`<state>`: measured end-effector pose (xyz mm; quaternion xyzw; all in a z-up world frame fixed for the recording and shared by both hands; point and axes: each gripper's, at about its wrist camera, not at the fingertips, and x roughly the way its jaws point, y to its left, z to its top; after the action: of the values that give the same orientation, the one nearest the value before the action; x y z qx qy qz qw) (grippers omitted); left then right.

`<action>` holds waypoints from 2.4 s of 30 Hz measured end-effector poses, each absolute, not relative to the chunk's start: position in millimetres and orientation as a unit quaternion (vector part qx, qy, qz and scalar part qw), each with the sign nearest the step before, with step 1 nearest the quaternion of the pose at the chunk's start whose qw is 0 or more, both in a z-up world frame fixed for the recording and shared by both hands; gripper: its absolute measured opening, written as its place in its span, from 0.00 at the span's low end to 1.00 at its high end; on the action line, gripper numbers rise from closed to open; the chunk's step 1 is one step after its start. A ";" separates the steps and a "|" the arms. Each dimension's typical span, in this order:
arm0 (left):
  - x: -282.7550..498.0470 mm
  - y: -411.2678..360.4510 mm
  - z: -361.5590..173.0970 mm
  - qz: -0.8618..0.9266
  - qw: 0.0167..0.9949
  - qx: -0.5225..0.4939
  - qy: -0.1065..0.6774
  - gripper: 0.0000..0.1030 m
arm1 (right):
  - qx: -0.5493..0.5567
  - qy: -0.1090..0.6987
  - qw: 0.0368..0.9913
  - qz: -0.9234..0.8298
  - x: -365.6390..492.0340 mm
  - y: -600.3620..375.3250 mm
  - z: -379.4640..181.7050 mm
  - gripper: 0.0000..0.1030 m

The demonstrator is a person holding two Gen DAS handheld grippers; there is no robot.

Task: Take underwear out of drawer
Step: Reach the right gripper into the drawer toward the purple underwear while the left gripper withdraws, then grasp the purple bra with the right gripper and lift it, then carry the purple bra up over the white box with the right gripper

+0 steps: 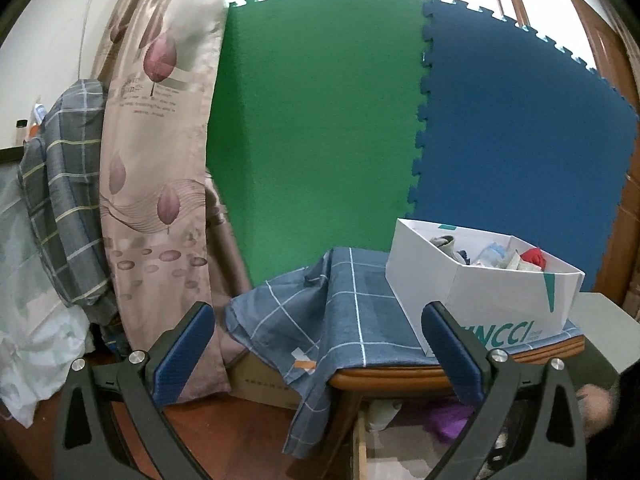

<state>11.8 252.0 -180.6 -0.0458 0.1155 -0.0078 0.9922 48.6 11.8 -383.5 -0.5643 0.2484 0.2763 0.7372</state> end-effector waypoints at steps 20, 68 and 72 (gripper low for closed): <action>18.9 233.1 -187.8 -0.006 0.991 -0.023 0.128 0.99 | -0.397 0.240 0.847 0.260 -49.4 -39.4 -252.3 0.33; 25.9 241.4 -195.3 0.005 0.987 -0.048 0.152 0.99 | -0.275 0.193 0.938 0.088 157.3 -54.1 -2.1 0.34; 26.5 241.2 -195.6 0.006 0.987 -0.047 0.153 0.99 | -0.283 0.221 0.931 0.070 178.6 -55.5 -29.0 0.34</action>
<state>26.5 241.2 -195.6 -0.0471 0.1533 0.0060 0.9870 178.6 -55.5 -29.0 -0.2834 0.2206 0.0698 0.9307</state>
